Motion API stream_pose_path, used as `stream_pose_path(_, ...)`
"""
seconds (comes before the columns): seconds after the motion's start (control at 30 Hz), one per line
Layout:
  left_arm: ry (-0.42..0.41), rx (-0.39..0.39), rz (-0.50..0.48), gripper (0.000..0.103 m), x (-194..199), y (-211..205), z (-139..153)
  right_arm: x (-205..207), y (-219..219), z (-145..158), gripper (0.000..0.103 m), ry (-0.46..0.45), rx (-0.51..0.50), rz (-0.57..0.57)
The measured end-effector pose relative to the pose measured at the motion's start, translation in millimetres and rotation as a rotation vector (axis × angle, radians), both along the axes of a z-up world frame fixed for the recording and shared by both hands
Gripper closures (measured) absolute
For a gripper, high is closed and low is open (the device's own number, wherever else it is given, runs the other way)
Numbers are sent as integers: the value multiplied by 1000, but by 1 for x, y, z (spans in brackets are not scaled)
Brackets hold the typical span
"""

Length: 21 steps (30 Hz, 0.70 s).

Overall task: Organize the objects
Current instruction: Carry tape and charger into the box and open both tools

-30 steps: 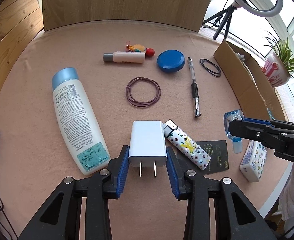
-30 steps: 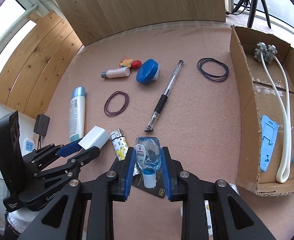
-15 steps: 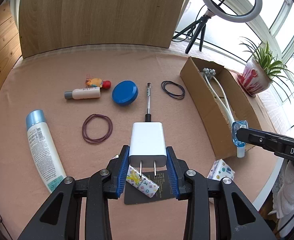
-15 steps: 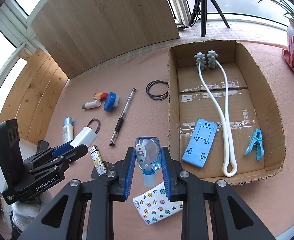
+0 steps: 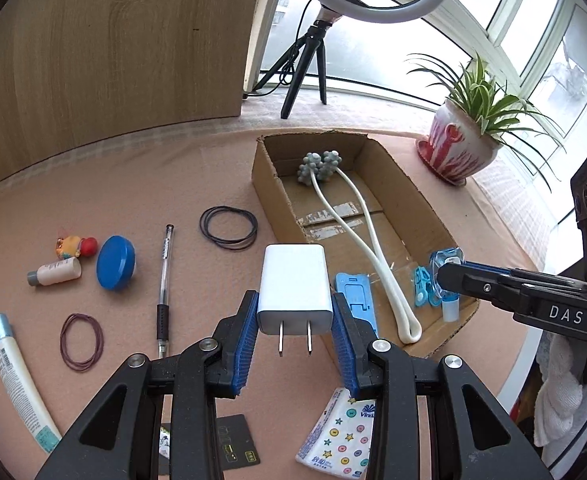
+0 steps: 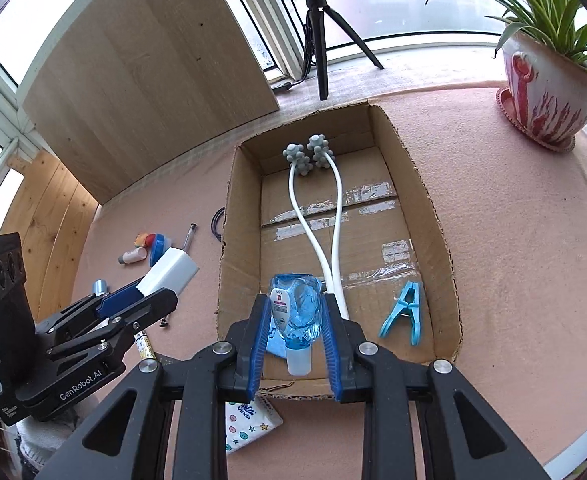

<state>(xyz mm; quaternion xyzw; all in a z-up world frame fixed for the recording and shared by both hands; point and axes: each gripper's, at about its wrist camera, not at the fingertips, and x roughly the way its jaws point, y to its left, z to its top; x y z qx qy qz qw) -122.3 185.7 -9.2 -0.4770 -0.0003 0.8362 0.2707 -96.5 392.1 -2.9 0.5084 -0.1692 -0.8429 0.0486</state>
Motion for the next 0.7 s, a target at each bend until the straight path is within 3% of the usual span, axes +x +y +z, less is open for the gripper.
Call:
stream_pose_path(0.3,1,-8,-39,65,-17,52,-6,-6,20,-15,80,-26,4,-30)
stream_pose_path(0.7,-13,-39,-31,65,-36,77,-27,-11,33,-34,80,-55,-4,-59)
